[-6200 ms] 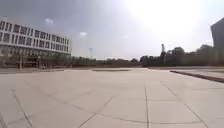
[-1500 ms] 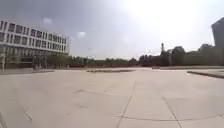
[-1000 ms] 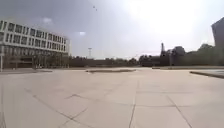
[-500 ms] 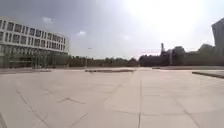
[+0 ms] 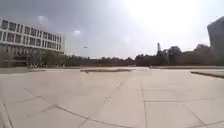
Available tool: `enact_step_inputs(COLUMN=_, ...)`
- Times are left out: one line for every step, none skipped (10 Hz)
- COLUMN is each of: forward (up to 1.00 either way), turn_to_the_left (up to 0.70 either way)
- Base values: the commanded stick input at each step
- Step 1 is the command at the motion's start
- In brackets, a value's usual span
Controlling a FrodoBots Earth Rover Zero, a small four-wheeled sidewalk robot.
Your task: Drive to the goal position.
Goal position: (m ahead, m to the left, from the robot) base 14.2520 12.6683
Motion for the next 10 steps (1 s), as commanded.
enact_step_inputs(forward=0.7, turn_to_the_left=-0.33)
enact_step_inputs(forward=0.7, turn_to_the_left=-0.33)
enact_step_inputs(forward=0.7, turn_to_the_left=-0.33)
enact_step_inputs(forward=0.7, turn_to_the_left=-0.33)
enact_step_inputs(forward=0.7, turn_to_the_left=-0.33)
enact_step_inputs(forward=0.7, turn_to_the_left=-0.33)
enact_step_inputs(forward=0.7, turn_to_the_left=-0.33)
enact_step_inputs(forward=0.7, turn_to_the_left=-0.33)
enact_step_inputs(forward=0.7, turn_to_the_left=0.02)
enact_step_inputs(forward=0.7, turn_to_the_left=0.02)
